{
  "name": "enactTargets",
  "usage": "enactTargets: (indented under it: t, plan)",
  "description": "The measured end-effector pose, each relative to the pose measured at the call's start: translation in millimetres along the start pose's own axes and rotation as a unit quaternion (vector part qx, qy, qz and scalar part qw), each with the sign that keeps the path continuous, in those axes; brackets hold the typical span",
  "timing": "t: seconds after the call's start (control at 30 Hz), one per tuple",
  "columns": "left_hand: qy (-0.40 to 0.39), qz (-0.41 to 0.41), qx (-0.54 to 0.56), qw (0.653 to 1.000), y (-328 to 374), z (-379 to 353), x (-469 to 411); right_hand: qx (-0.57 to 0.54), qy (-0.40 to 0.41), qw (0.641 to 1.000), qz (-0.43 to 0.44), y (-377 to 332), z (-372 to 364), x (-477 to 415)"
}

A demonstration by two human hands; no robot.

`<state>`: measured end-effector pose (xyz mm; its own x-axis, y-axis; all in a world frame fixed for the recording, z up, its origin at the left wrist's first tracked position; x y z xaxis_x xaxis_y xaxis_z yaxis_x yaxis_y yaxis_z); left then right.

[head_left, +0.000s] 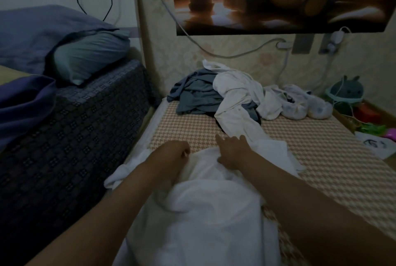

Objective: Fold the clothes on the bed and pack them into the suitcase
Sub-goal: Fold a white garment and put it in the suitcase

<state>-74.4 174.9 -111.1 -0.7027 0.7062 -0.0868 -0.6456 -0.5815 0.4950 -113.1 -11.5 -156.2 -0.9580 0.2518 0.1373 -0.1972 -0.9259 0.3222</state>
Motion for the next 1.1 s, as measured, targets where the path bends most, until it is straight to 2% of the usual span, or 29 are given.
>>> enactTargets:
  t: [0.07,0.13,0.2,0.23,0.33,0.37,0.4,0.43,0.5,0.57,0.63,0.67,0.73,0.77,0.83,0.93,1.0,1.1]
  plan:
    - [-0.012,-0.038,-0.018,0.999,1,-12,-12,0.043,-0.017,0.999,-0.017,9,-1,3]
    - [-0.048,-0.040,-0.060,0.996,6,-21,-20,0.031,0.014,0.999,-0.016,23,5,8]
    - [-0.071,-0.027,-0.100,0.992,13,-25,-27,0.004,0.136,0.990,-0.046,47,22,18]
    - [-0.066,-0.026,-0.107,0.992,17,-25,-30,-0.001,0.219,0.972,-0.088,66,35,28]
    - [-0.022,-0.044,-0.085,0.995,33,-28,-39,0.029,0.306,0.926,-0.219,126,39,60]
    - [-0.029,-0.036,-0.069,0.997,36,-33,-40,0.046,0.328,0.909,-0.251,141,36,69]
    - [-0.055,-0.019,-0.058,0.997,36,-43,-42,0.067,0.322,0.908,-0.259,151,30,75]
    - [-0.096,0.003,-0.060,0.994,34,-55,-42,0.092,0.280,0.917,-0.270,161,20,79]
    - [-0.185,0.039,-0.084,0.978,29,-82,-42,0.165,0.130,0.942,-0.262,165,-6,79]
    - [-0.215,0.047,-0.092,0.971,29,-95,-49,0.166,0.045,0.964,-0.205,162,-31,72]
    - [-0.167,0.035,-0.070,0.983,34,-86,-61,0.044,0.060,0.991,-0.110,146,-34,64]
    - [-0.138,0.026,-0.057,0.988,38,-79,-66,-0.029,0.072,0.994,-0.079,138,-34,59]
    - [-0.083,0.004,-0.045,0.996,41,-71,-78,-0.105,0.070,0.989,-0.071,131,-34,48]
    - [-0.051,-0.005,-0.048,0.998,40,-68,-83,-0.107,0.075,0.988,-0.082,132,-35,44]
    - [-0.024,0.020,-0.085,0.996,30,-67,-91,-0.030,0.096,0.990,-0.103,137,-42,33]
    - [-0.079,0.122,-0.149,0.978,2,-72,-101,0.030,0.127,0.985,-0.117,147,-49,18]
    - [-0.079,0.139,-0.139,0.977,-6,-65,-109,0.057,0.228,0.962,-0.136,156,-36,13]
    - [-0.020,0.131,-0.052,0.990,-3,-48,-122,0.018,0.339,0.919,-0.201,176,-22,13]
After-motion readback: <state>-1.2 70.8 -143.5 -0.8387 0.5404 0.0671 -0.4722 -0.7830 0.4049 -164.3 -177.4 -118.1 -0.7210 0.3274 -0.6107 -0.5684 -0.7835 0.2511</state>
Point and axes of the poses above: each hand's wrist, its own x-axis away from the middle knuckle, its own z-axis out of the back of the hand, y = z × x, the point moved 6 cm from there along -x, towards the middle knuckle, and after that the axes turned 12 degrees about x, right-handed, at the moved point
